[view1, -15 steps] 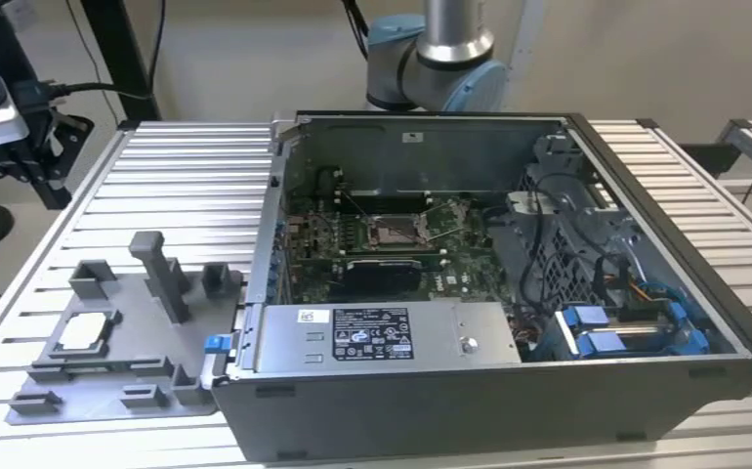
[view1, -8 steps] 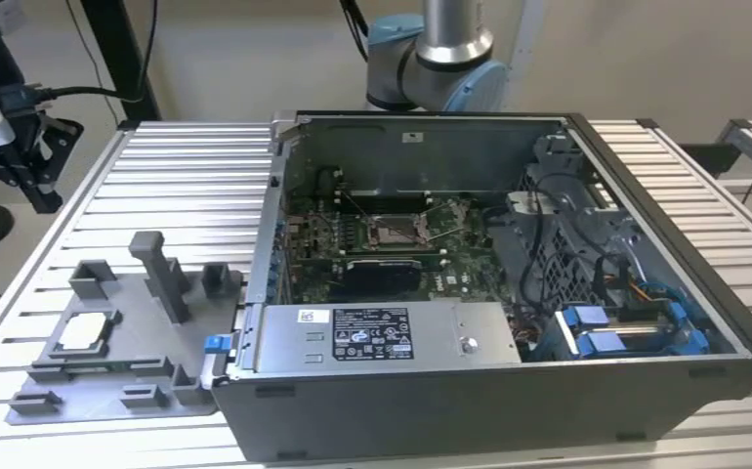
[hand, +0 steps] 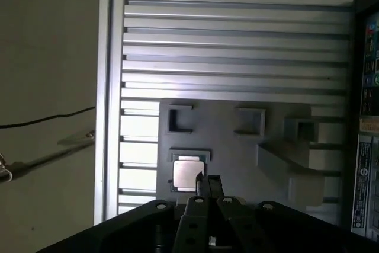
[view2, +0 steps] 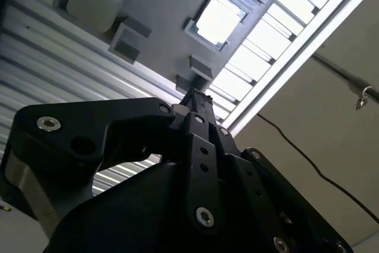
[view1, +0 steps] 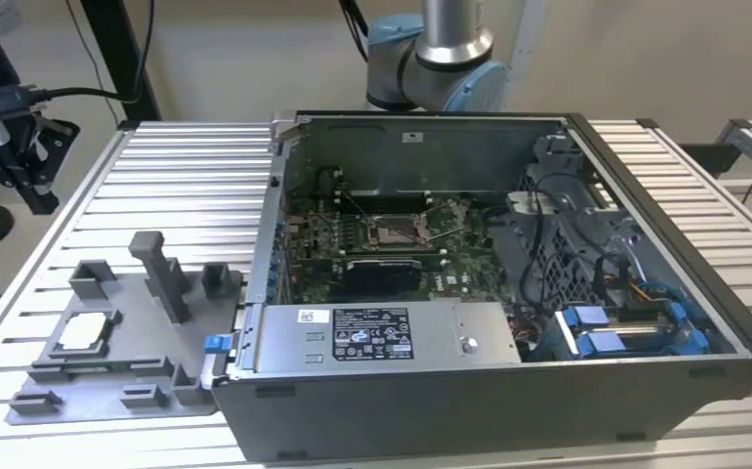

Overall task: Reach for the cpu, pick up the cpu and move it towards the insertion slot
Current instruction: 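Reach for the cpu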

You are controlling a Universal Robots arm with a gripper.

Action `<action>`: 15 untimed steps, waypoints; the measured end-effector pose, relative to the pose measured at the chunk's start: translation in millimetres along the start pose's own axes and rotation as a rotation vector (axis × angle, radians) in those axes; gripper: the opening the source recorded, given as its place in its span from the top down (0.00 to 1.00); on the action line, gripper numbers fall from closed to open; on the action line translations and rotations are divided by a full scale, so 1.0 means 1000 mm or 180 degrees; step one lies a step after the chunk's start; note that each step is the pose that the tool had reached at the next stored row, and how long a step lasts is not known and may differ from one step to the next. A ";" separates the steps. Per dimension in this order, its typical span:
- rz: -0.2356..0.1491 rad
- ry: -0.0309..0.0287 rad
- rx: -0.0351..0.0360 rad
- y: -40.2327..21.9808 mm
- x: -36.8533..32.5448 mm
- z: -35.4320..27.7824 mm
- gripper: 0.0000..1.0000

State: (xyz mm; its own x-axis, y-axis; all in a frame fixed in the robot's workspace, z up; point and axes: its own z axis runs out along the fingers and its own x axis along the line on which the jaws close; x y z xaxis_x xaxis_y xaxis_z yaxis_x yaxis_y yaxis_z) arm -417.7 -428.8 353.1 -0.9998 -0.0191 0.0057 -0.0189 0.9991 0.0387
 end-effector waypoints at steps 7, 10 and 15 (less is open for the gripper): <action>0.0000 0.0000 0.0000 -0.0003 0.0043 0.0003 1.00; 0.0000 0.0000 0.0000 -0.0019 0.0051 0.0007 1.00; 0.0000 0.0000 0.0000 -0.0028 0.0052 0.0008 1.00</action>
State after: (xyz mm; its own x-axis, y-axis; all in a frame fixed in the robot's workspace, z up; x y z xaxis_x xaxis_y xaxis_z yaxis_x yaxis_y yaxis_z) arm -422.8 -431.7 352.2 -0.9998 -0.0191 0.0058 -0.0189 0.9991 0.0387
